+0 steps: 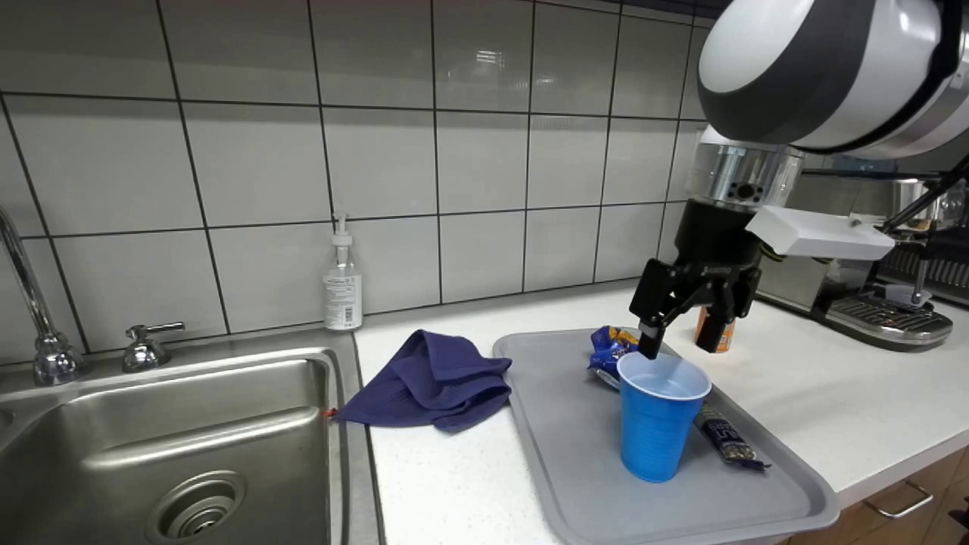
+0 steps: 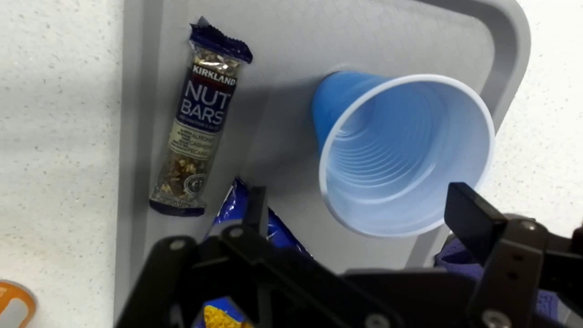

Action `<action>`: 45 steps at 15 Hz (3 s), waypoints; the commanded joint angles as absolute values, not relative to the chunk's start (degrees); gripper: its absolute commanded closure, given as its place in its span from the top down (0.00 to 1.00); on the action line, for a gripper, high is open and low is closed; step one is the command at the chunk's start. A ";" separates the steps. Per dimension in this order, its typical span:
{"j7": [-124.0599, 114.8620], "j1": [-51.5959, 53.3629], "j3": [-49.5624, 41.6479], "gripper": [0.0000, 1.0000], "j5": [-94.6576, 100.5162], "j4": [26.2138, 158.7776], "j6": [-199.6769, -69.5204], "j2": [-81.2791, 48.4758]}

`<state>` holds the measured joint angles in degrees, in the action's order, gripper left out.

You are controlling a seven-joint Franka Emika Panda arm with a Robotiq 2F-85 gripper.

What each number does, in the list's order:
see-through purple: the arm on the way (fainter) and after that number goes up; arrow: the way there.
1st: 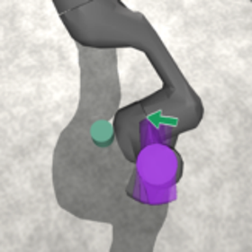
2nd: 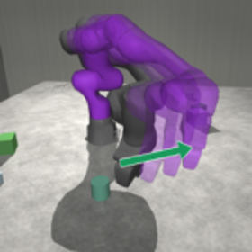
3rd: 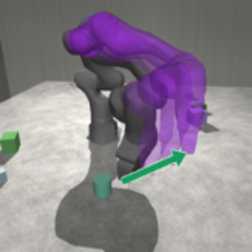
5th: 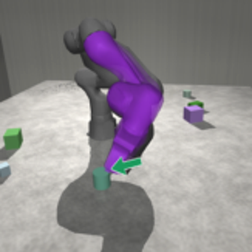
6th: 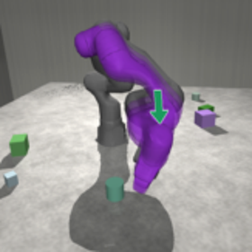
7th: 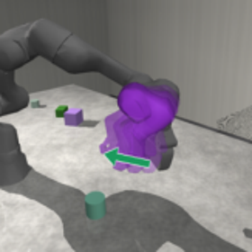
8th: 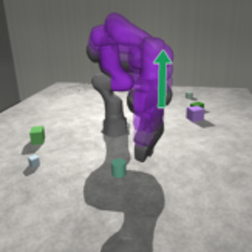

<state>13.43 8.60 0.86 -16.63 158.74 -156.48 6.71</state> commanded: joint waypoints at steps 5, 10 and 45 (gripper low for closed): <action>12.85 9.81 3.12 1.00 -11.89 156.76 -158.46 9.36; 11.71 11.51 4.90 1.00 -11.92 152.76 -160.32 6.67; 7.04 11.14 11.31 1.00 -2.53 132.67 -162.43 -17.13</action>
<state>6.11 12.32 10.37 -3.69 136.12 -162.38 -13.60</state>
